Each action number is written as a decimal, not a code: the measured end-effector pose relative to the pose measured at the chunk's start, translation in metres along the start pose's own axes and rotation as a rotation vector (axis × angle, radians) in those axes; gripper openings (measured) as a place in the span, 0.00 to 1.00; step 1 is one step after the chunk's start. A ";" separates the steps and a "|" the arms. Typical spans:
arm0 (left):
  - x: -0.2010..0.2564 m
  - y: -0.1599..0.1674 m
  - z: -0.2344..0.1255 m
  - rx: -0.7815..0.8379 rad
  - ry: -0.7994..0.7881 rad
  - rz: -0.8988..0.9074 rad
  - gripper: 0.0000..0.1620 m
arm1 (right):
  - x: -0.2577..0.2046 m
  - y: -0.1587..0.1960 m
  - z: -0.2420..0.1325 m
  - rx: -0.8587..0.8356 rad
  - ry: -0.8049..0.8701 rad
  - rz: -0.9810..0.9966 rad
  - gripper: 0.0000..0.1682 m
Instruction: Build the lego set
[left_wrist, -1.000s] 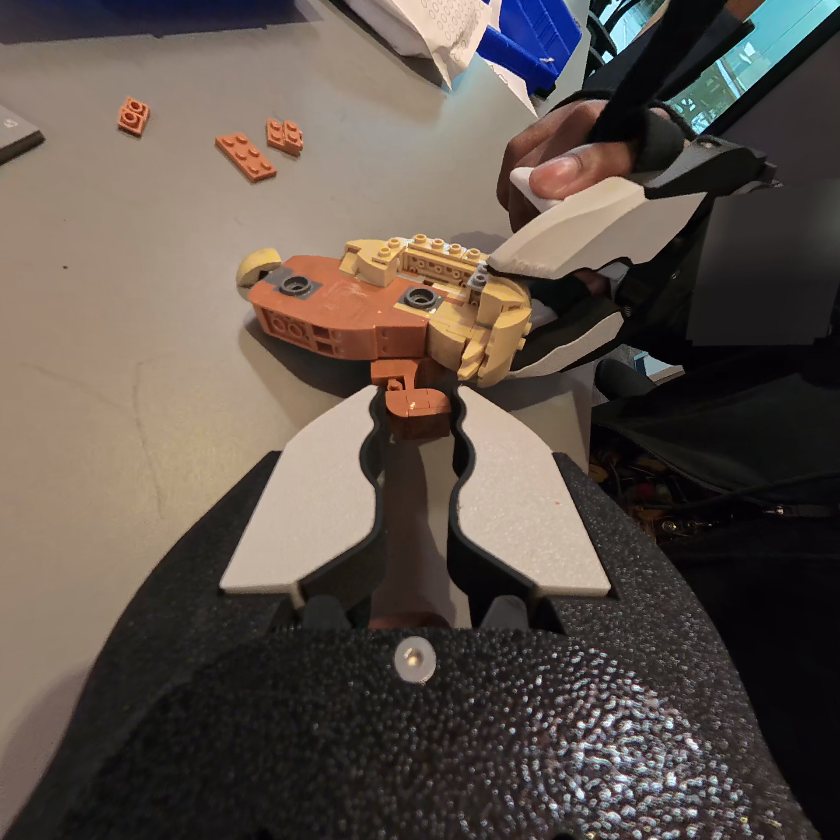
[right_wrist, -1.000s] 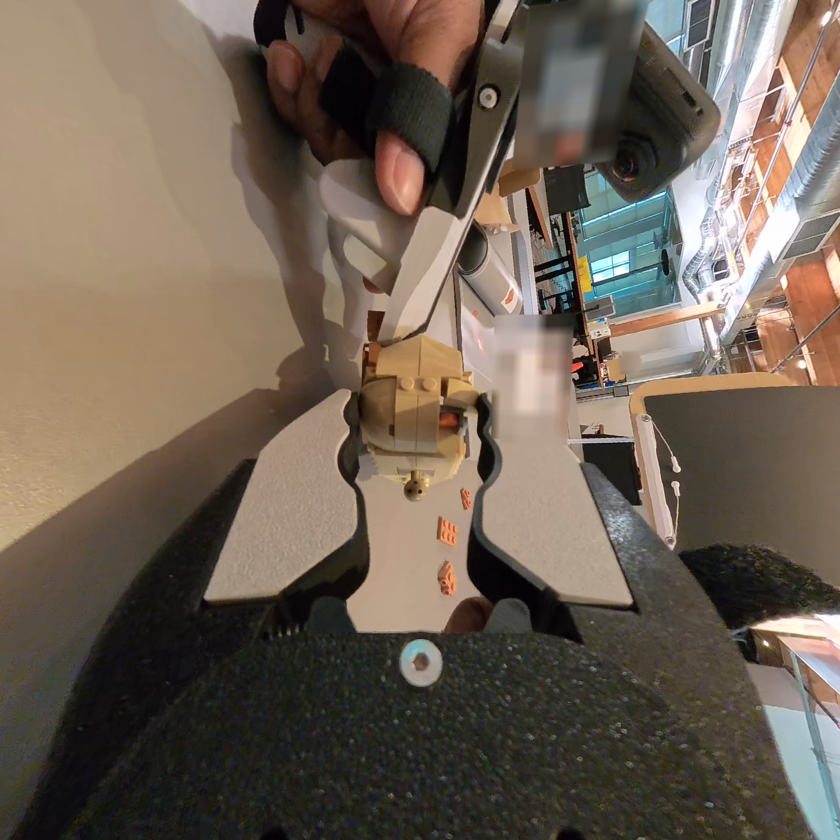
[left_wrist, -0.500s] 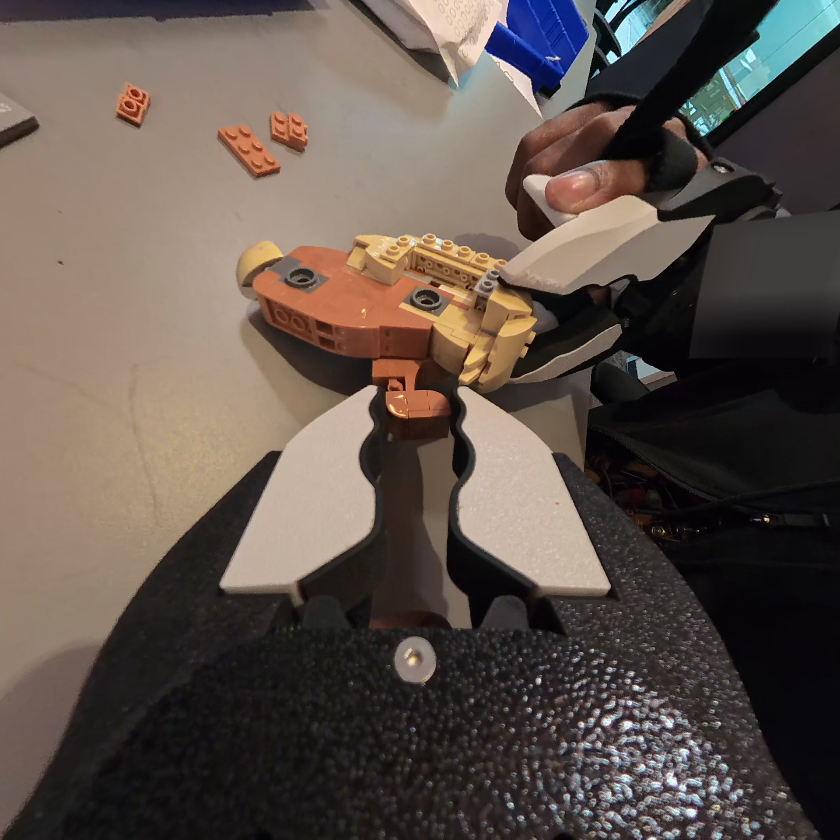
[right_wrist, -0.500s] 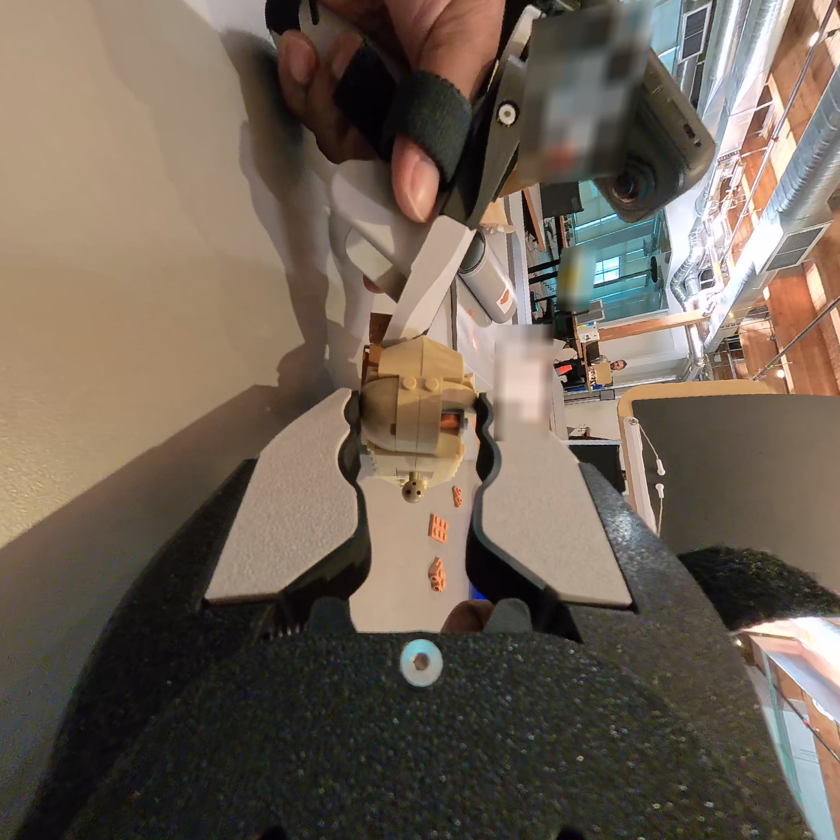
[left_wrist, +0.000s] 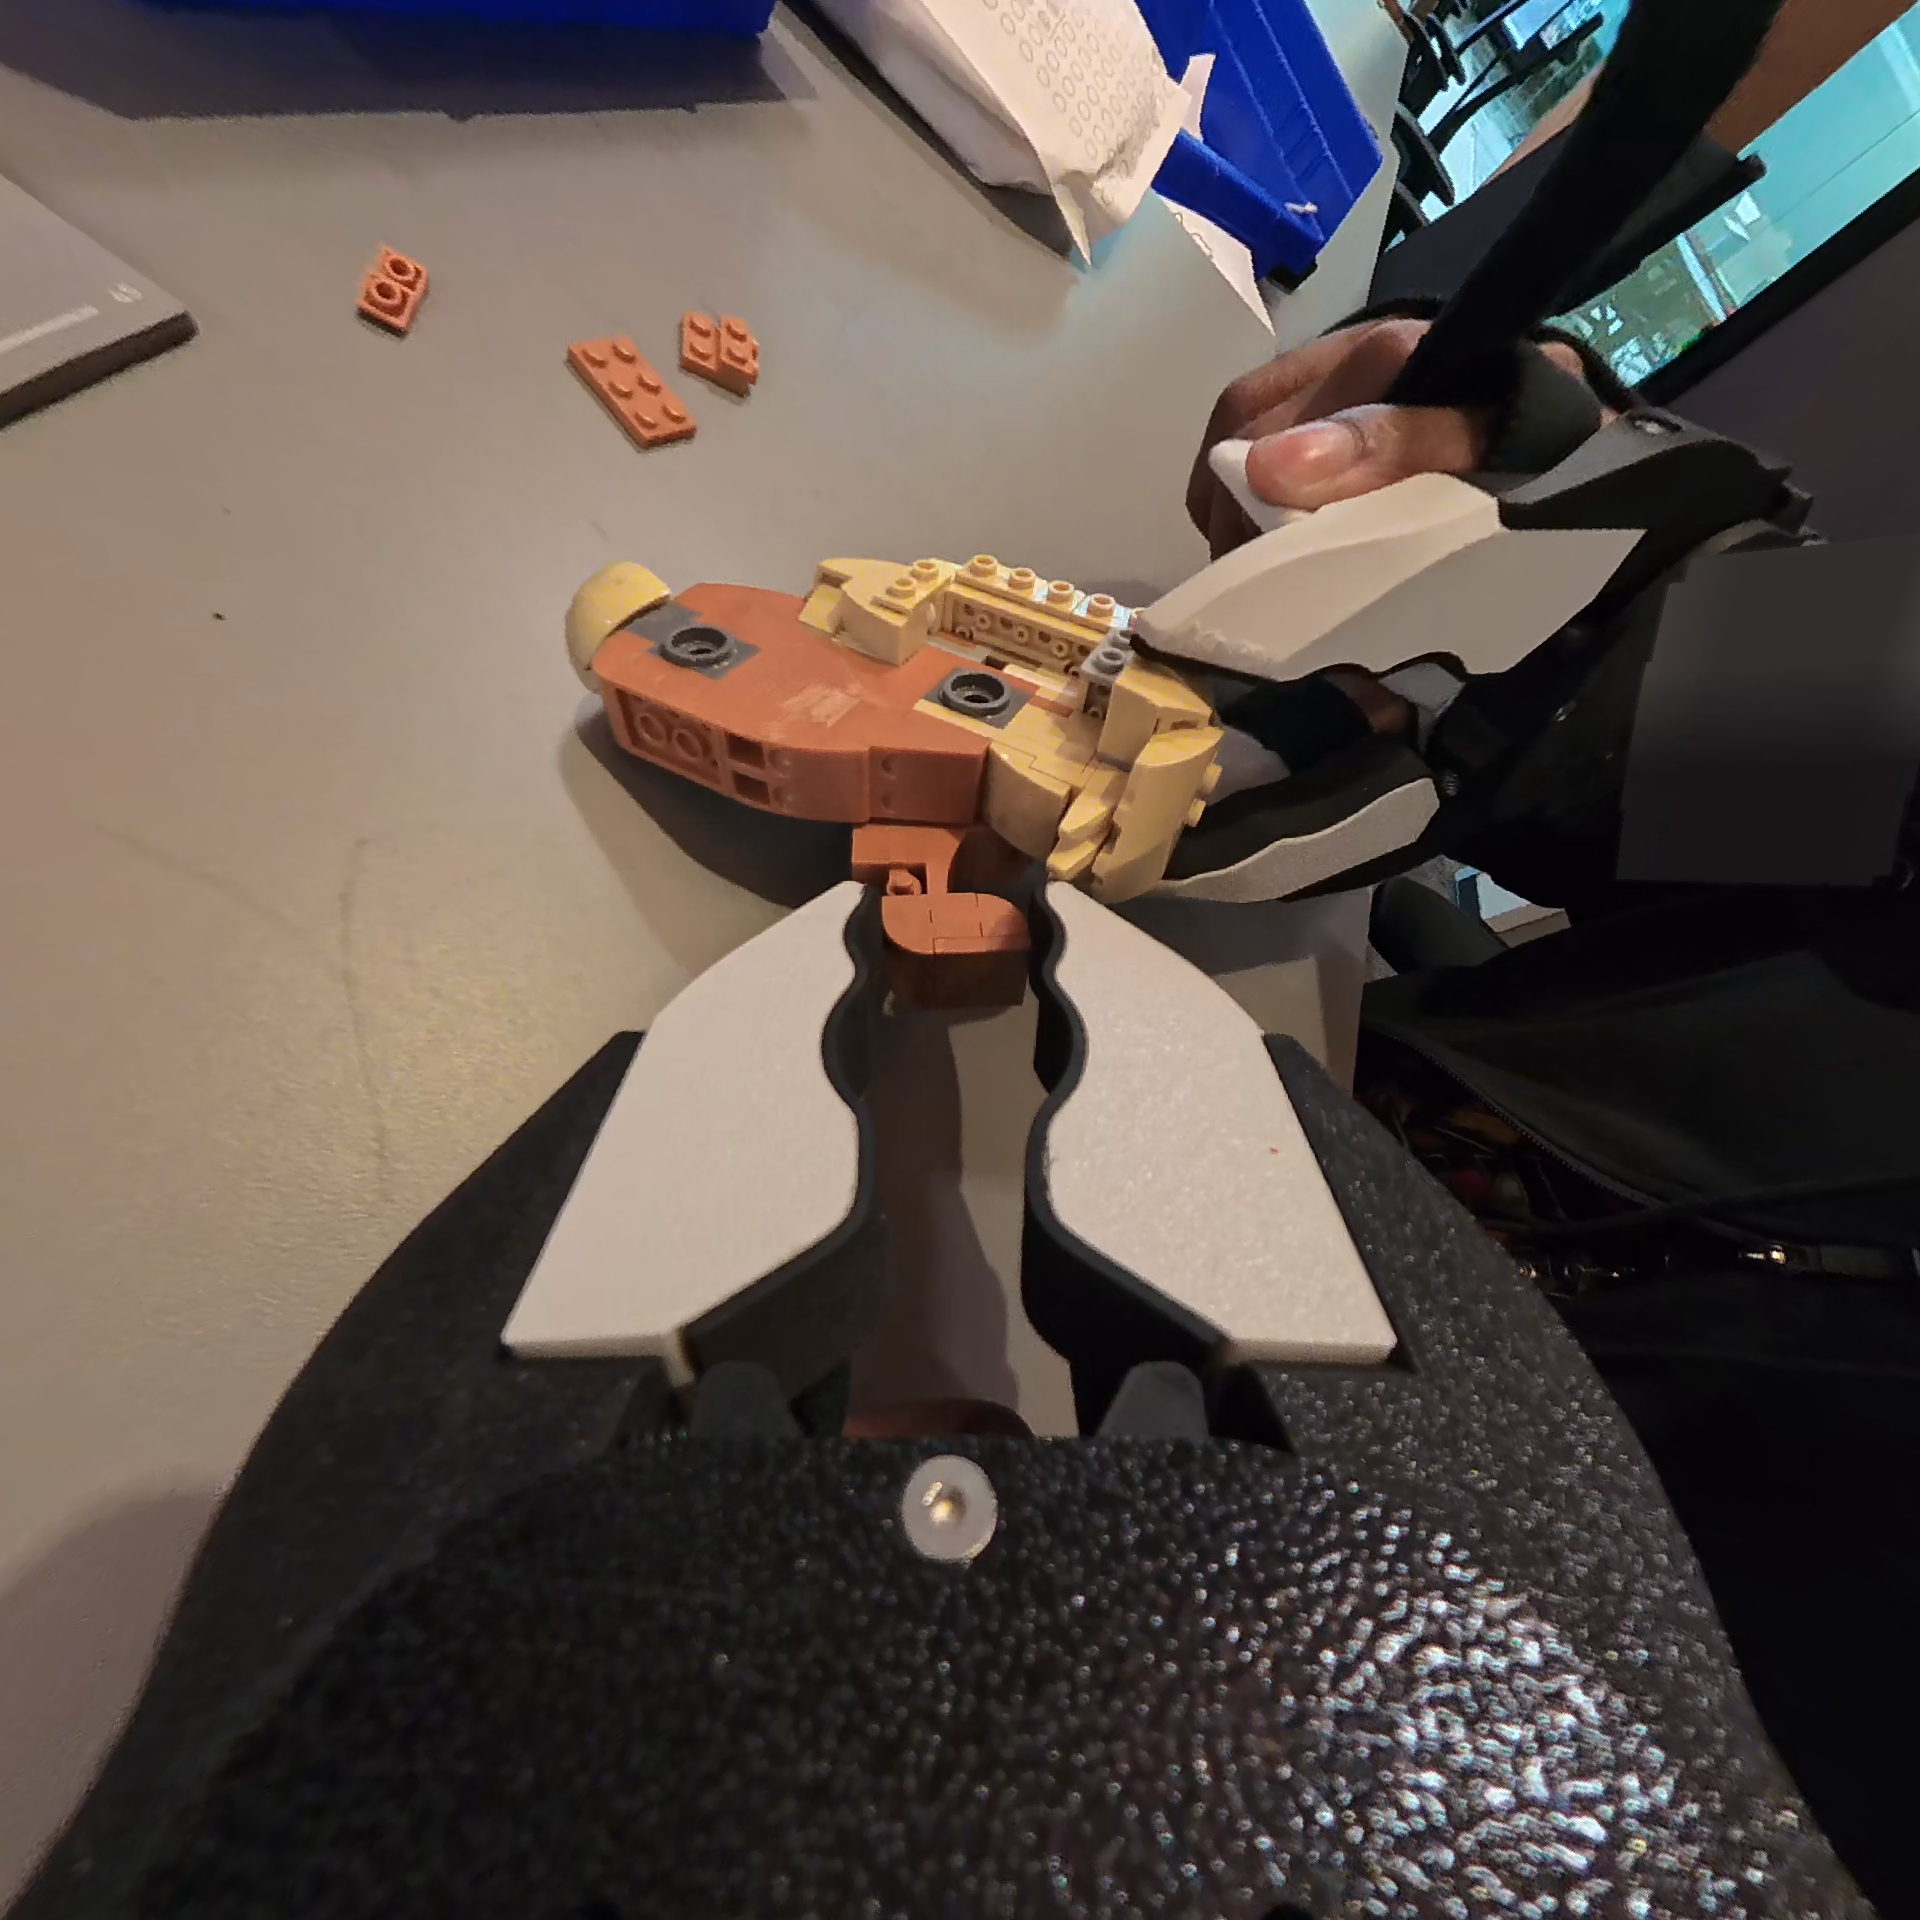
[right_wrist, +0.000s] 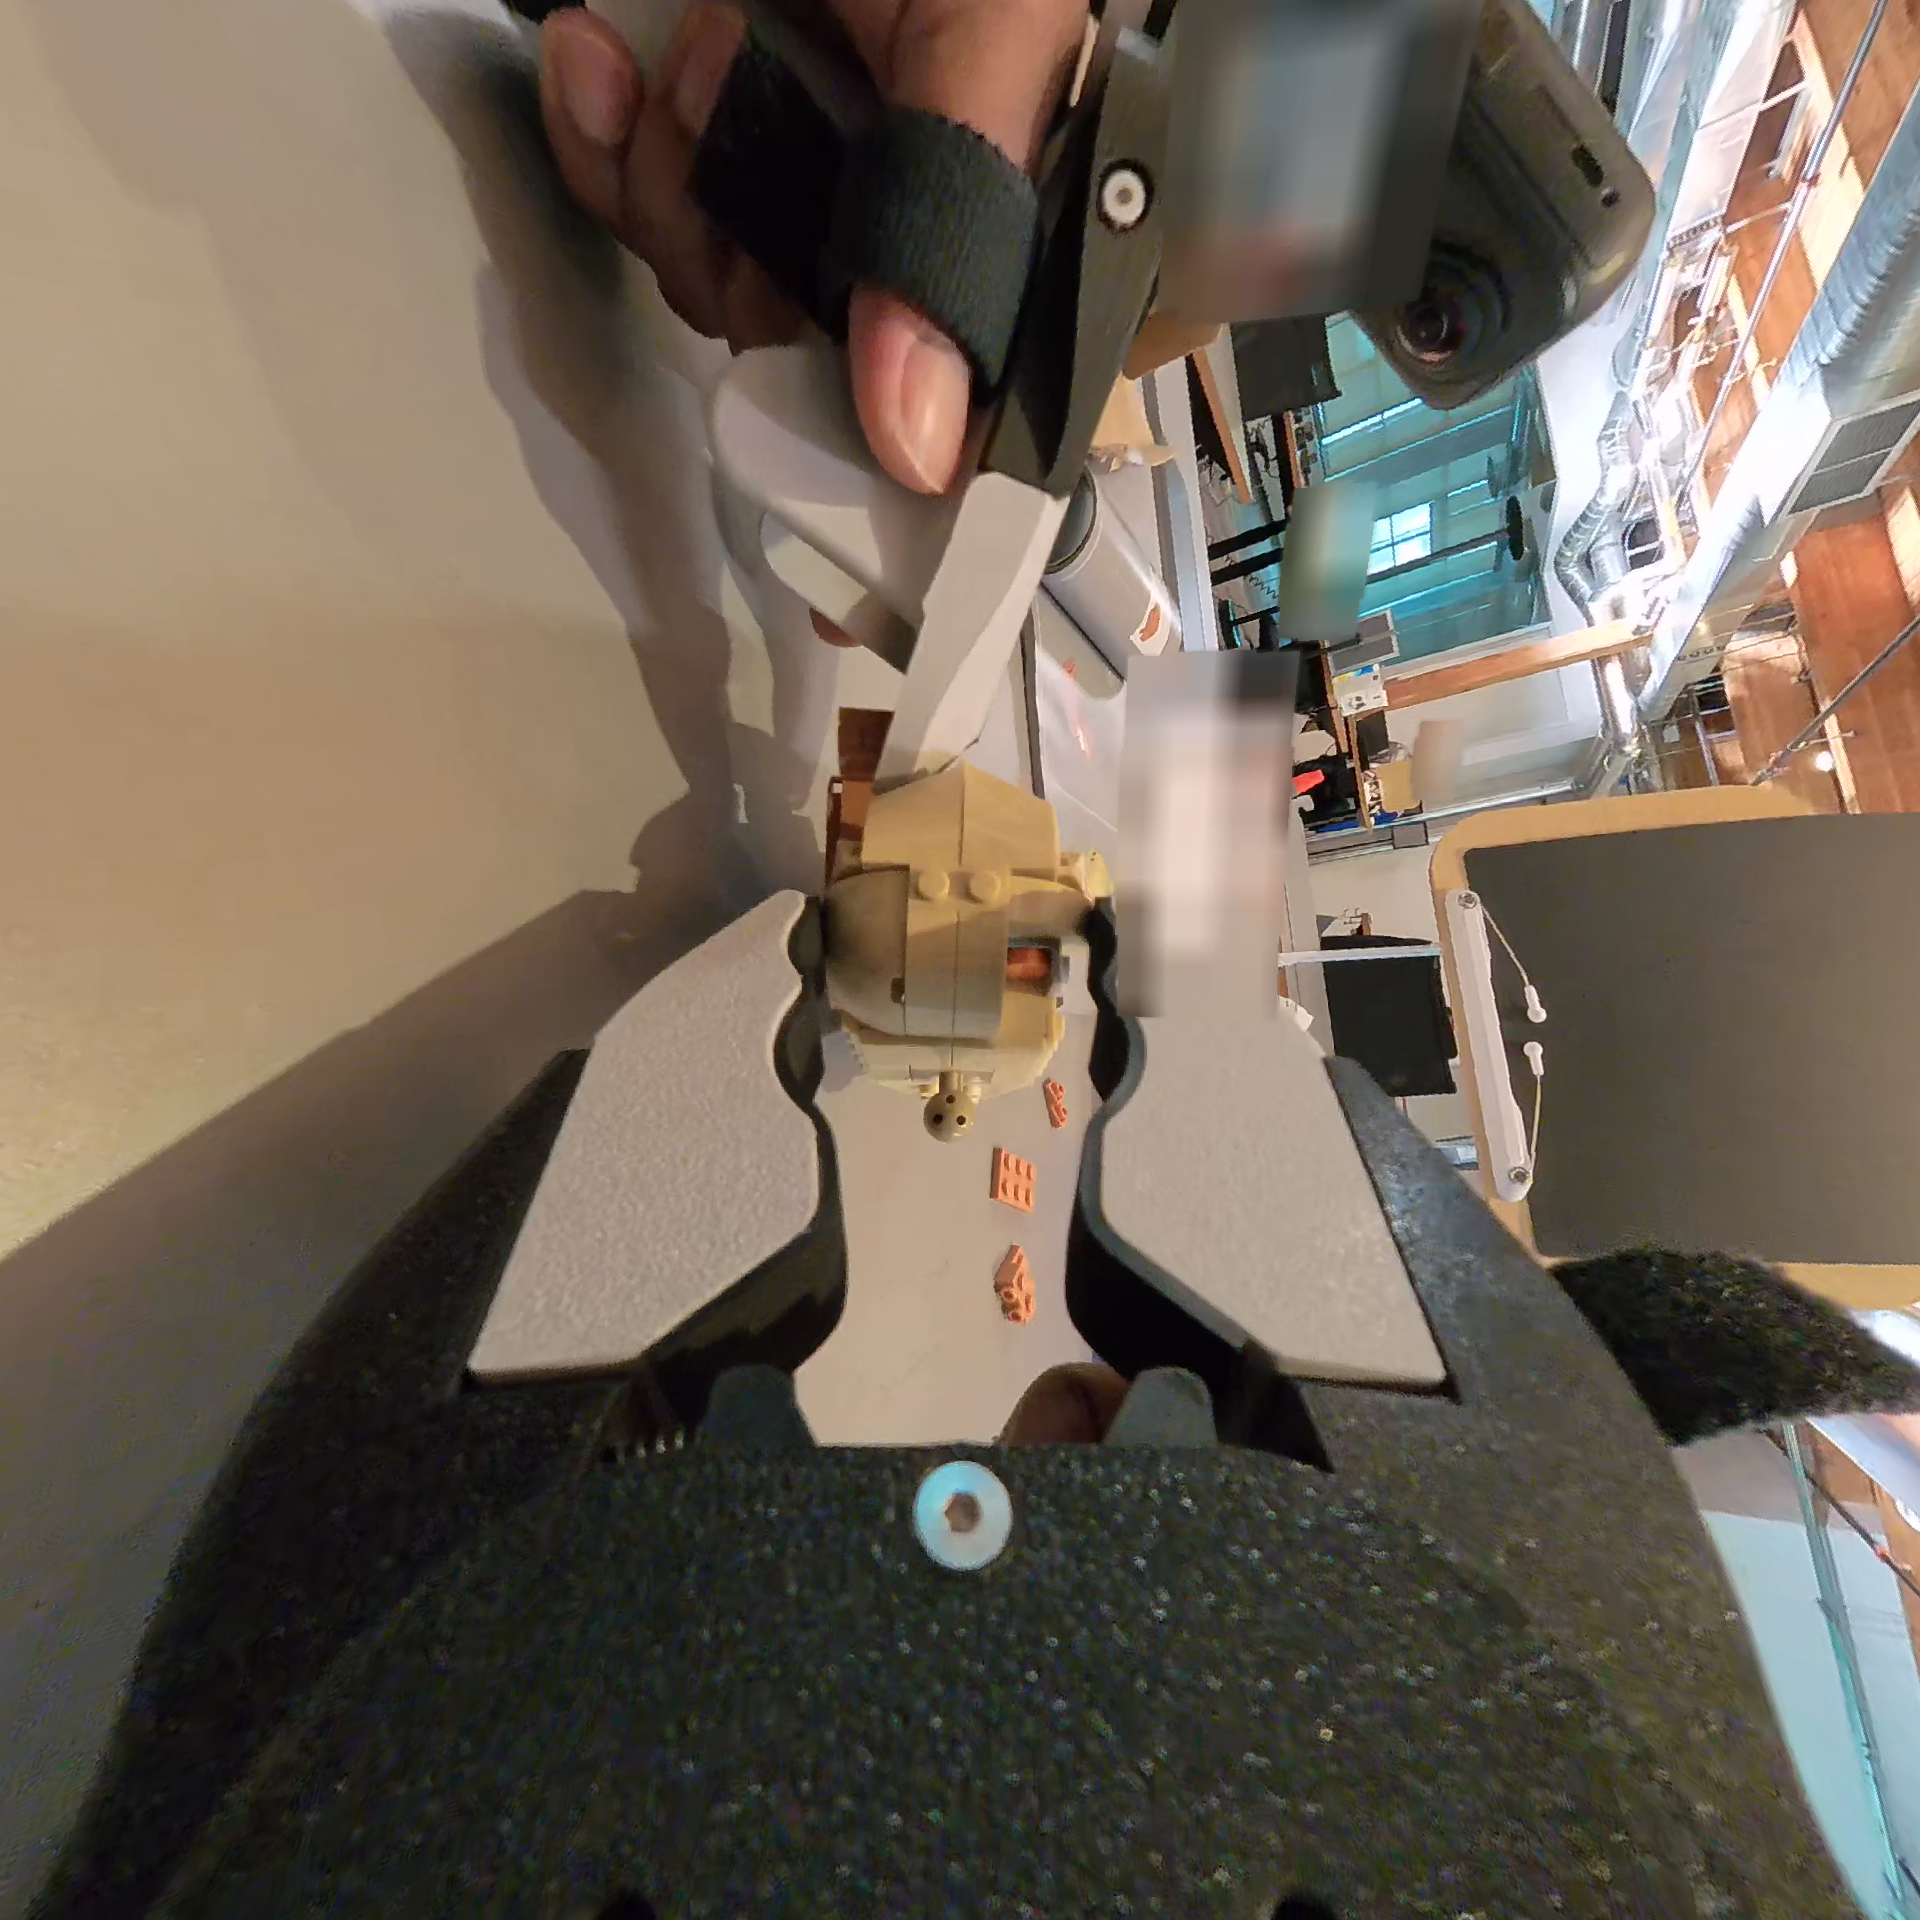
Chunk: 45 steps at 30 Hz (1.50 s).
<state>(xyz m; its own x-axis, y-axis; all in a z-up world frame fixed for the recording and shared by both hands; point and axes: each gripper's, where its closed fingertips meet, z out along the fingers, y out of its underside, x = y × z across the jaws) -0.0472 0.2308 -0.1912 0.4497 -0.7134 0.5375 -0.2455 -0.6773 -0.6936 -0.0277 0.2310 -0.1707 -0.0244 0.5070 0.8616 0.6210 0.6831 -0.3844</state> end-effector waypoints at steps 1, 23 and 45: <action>0.000 -0.001 0.000 0.008 0.003 -0.004 0.16 | 0.000 0.000 0.000 -0.002 0.004 0.007 0.29; -0.002 0.000 0.004 0.015 -0.030 0.016 0.16 | -0.011 0.004 -0.017 -0.005 0.026 0.103 0.26; -0.007 0.005 0.006 -0.043 -0.139 0.075 0.16 | -0.016 -0.001 -0.010 -0.013 0.003 0.083 0.23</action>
<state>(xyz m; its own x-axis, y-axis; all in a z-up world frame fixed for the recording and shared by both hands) -0.0464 0.2332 -0.2013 0.5421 -0.7326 0.4116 -0.3180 -0.6323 -0.7065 -0.0201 0.2173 -0.1809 0.0299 0.5604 0.8277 0.6307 0.6318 -0.4506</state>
